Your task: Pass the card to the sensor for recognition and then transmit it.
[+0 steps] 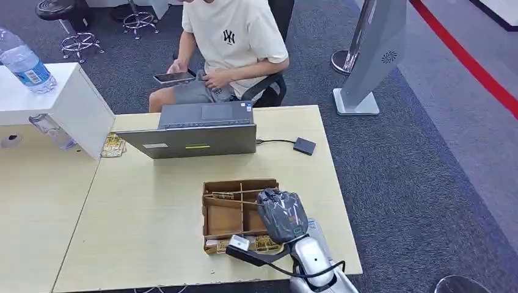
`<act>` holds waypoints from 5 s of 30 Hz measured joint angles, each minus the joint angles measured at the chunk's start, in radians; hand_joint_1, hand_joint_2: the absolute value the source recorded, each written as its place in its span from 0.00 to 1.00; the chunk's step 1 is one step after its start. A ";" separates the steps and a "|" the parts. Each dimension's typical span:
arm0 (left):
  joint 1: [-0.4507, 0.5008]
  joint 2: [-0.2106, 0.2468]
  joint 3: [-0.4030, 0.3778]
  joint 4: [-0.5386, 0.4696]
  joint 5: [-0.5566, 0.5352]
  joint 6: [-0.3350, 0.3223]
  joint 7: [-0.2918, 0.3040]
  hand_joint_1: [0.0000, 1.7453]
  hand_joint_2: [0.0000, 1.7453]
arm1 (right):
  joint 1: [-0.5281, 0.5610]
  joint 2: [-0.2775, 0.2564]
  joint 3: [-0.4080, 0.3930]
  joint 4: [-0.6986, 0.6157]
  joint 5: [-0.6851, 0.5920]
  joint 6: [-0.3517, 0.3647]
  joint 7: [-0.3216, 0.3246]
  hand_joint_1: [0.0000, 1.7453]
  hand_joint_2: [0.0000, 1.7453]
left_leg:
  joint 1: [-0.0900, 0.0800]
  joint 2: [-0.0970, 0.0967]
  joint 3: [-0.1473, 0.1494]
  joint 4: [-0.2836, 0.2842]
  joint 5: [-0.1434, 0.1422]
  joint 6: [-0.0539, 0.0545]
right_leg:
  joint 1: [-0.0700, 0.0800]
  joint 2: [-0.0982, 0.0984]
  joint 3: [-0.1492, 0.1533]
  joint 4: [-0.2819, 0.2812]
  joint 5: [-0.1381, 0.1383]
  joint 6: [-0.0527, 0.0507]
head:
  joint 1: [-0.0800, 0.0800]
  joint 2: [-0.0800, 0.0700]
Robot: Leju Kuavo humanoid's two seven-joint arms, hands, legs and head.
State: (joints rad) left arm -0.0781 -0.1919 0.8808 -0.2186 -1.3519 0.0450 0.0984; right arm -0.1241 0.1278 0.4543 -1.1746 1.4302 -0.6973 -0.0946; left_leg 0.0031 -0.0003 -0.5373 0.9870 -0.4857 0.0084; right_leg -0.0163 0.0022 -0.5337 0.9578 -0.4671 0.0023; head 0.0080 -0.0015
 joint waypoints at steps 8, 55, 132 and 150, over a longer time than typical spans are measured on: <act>0.000 0.000 0.000 0.000 0.000 0.000 0.000 0.00 0.00 | -0.002 0.000 -0.001 0.002 -0.011 -0.001 -0.004 1.00 1.00 | 0.000 0.000 0.000 0.000 0.000 0.000 | 0.000 0.000 0.000 0.000 0.000 0.000 | 0.000 0.000; -0.001 -0.002 0.024 0.000 -0.057 0.003 -0.030 0.00 0.00 | 0.002 0.005 0.005 -0.535 -0.412 0.014 -0.261 1.00 1.00 | 0.000 0.000 0.000 0.000 0.001 -0.001 | 0.000 0.000 0.000 0.002 0.000 0.000 | 0.000 0.000; -0.036 -0.006 -0.059 0.000 -0.184 -0.065 0.009 0.00 0.00 | -0.563 0.126 0.143 0.287 0.122 0.007 0.157 1.00 1.00 | 0.000 0.000 0.001 0.002 0.003 -0.003 | 0.000 0.001 -0.001 0.006 0.001 -0.001 | 0.000 0.000; -0.037 -0.006 -0.059 0.000 -0.186 -0.064 0.015 0.00 0.00 | -0.561 0.126 0.143 0.294 0.122 0.007 0.157 1.00 1.00 | 0.000 0.000 0.001 0.002 0.003 -0.003 | 0.000 0.001 -0.001 0.006 0.001 -0.001 | 0.000 0.000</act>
State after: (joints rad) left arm -0.1146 -0.1980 0.8217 -0.2186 -1.5381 -0.0187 0.1137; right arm -0.6853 0.2537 0.5978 -0.8801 1.5522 -0.6901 0.0626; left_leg 0.0031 -0.0001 -0.5362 0.9893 -0.4832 0.0056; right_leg -0.0163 0.0030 -0.5344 0.9638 -0.4662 0.0010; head 0.0080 -0.0015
